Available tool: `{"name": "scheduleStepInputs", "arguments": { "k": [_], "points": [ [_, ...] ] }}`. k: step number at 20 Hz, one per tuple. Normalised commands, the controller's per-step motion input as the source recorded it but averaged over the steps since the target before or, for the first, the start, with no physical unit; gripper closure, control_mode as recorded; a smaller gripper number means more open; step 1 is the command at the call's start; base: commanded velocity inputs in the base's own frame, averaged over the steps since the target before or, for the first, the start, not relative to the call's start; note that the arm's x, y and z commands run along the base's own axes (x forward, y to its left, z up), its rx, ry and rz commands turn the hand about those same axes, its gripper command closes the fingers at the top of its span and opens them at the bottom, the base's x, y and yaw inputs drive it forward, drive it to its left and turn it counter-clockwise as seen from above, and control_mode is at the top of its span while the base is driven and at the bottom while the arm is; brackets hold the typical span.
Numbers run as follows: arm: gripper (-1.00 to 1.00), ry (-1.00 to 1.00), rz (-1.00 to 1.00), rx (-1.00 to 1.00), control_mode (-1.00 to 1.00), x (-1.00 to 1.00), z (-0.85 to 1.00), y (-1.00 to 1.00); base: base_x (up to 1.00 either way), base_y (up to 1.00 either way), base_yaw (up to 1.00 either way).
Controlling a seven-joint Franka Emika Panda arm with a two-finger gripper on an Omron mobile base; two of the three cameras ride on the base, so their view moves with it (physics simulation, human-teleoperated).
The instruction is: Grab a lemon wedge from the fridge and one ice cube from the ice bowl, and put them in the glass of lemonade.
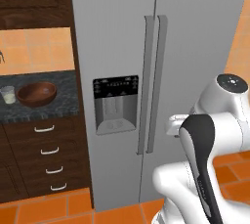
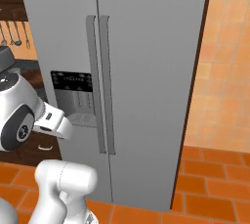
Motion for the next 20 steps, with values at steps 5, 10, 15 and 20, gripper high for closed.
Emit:
{"name": "scheduleStepInputs", "arguments": {
  "k": [5, 10, 15, 20],
  "points": [
    [-1.0, 0.0, 0.0, 0.0, 1.0, 0.0, 0.0, 0.0, -0.01, 0.01, 0.0],
    [-1.0, -0.45, 0.0, -0.07, -1.0, -0.06, 0.61, 0.0, 0.0, 0.0, 0.0],
    [-1.0, -0.44, 0.01, -0.16, -1.0, 0.11, 0.83, -0.07, 0.0, 0.0, 0.0],
    [-1.0, -0.06, 0.0, 0.11, -1.0, 0.38, 0.13, -0.56, 0.0, 0.0, 0.0]
  ]
}}
